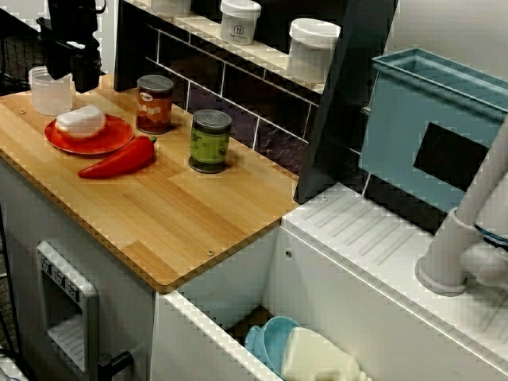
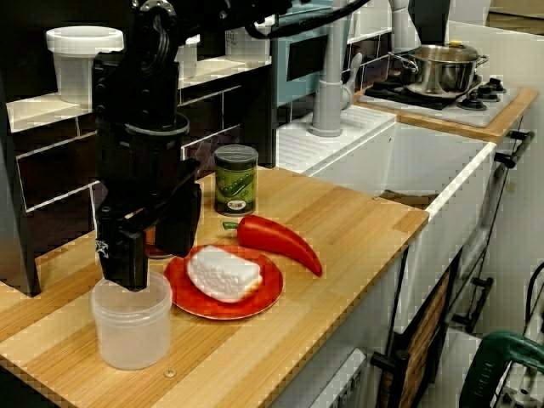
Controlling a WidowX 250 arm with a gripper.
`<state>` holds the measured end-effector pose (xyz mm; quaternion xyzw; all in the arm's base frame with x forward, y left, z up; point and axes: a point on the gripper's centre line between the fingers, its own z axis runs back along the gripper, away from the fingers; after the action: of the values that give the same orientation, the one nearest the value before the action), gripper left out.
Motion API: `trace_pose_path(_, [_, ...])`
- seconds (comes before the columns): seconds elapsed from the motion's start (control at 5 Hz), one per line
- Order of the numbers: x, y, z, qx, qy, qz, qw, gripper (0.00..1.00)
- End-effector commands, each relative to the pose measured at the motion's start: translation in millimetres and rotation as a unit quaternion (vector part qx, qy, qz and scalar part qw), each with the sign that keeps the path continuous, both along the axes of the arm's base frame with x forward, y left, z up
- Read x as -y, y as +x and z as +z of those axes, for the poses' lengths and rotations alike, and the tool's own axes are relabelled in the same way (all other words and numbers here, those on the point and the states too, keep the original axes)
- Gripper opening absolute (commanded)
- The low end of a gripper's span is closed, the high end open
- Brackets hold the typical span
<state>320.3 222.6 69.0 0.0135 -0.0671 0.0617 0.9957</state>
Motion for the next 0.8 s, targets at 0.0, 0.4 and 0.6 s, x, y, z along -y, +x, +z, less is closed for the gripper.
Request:
trace_pose_path(0.0, [-10.4, -2.9, 32.5, 0.034, 0.02, 0.004, 0.9992, 1.0])
trace_pose_path(0.4, [-10.7, -6.1, 34.7, 0.034, 0.017, 0.003, 0.9993, 1.0])
trace_pose_path(0.6, [-11.0, -5.7, 35.3, 0.033, 0.016, 0.004, 0.9993, 1.0])
